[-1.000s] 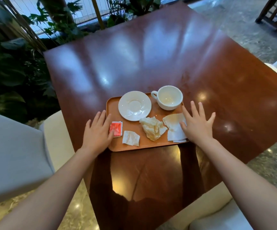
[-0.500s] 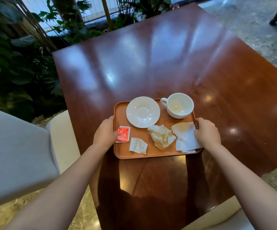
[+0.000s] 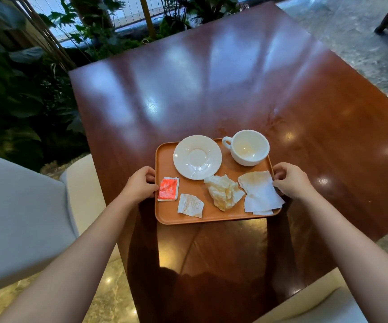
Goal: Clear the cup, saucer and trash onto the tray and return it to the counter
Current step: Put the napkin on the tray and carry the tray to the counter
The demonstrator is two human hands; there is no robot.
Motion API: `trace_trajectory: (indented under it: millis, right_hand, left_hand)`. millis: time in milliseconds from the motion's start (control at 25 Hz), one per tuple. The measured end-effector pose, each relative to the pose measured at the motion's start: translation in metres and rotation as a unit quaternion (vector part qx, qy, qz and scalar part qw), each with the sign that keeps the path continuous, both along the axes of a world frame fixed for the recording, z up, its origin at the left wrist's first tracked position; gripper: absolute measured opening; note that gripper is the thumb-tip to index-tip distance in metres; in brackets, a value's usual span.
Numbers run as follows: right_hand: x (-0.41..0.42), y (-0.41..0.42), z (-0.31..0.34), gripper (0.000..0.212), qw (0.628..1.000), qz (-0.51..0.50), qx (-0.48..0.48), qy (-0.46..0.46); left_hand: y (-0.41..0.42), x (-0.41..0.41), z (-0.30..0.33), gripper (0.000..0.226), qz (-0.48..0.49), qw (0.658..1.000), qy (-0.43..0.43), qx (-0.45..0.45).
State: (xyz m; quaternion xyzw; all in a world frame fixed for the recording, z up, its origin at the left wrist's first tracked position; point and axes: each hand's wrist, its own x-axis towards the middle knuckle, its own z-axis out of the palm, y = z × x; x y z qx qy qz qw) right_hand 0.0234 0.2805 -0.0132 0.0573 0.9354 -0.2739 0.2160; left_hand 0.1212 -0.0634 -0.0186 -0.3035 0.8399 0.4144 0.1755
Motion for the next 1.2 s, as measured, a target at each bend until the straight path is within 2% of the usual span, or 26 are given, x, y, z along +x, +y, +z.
trace_trajectory:
  millis: [160,480,680,880,1000,1200]
  right_hand:
    - [0.005,-0.003,0.009,0.021,0.999,0.012,-0.036,-0.007]
    - [0.022,-0.029,0.042,0.027,0.996,0.075,-0.048,0.031]
    - [0.033,-0.058,0.085,0.027,0.987,0.143,-0.056,0.049]
    - [0.056,-0.106,0.133,0.023,0.972,0.197,-0.12,0.047]
    - [0.078,-0.139,0.151,0.024,0.96,0.246,-0.126,0.048]
    - [0.134,-0.186,0.183,0.029,0.936,0.32,-0.147,0.027]
  left_hand:
    - [-0.005,0.014,0.007,0.029,0.029,0.999,0.016,0.038]
    - [-0.017,0.069,0.038,0.026,0.103,0.992,0.067,0.039]
    - [-0.033,0.115,0.073,0.029,0.144,0.983,0.106,0.037]
    - [-0.054,0.184,0.121,0.027,0.222,0.964,0.14,0.051]
    - [-0.067,0.239,0.146,0.022,0.267,0.948,0.168,0.047]
    - [-0.074,0.338,0.17,0.029,0.33,0.919,0.209,0.06]
